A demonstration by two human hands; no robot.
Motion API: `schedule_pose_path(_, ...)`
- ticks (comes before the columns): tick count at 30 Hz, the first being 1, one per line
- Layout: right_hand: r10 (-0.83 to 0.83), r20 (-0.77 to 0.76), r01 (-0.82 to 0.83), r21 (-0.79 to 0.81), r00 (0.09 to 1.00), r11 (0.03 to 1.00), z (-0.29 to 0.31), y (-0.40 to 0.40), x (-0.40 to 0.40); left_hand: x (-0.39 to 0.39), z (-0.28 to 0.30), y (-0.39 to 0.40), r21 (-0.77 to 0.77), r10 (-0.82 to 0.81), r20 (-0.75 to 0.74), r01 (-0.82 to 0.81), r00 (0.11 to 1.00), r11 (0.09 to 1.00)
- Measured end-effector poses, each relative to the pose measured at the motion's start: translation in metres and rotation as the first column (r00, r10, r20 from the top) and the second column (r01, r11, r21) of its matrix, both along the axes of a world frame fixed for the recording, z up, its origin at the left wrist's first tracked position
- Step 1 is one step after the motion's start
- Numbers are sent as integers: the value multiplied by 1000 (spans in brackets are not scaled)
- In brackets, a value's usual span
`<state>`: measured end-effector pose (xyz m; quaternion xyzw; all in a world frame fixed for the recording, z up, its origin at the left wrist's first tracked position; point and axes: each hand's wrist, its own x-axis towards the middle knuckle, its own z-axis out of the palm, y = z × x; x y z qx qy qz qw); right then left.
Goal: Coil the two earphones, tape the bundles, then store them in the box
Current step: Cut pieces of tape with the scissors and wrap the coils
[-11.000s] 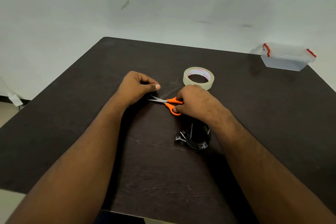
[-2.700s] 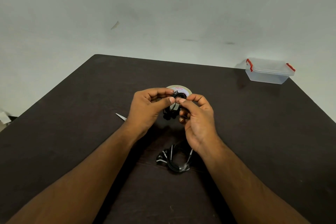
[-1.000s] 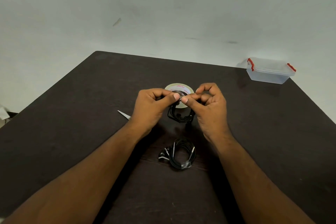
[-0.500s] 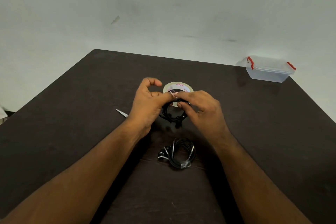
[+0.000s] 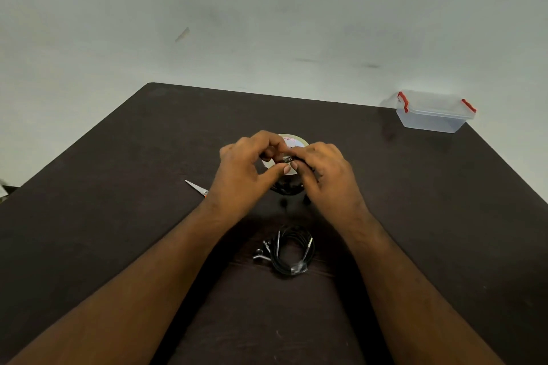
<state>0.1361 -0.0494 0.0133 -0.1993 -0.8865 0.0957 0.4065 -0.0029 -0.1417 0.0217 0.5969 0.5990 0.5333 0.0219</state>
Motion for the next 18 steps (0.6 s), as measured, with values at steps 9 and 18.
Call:
schedule_pose_path(9, -34, 92, 48, -149, 995, 988, -1, -5, -8, 0, 3, -1, 36, 254, -485, -272, 837, 962)
schedule_pose_path(18, 23, 169, 9, -189, 985, 982, 2, -3, -2, -7, -3, 6, -266, 222, -217, -277, 951, 923)
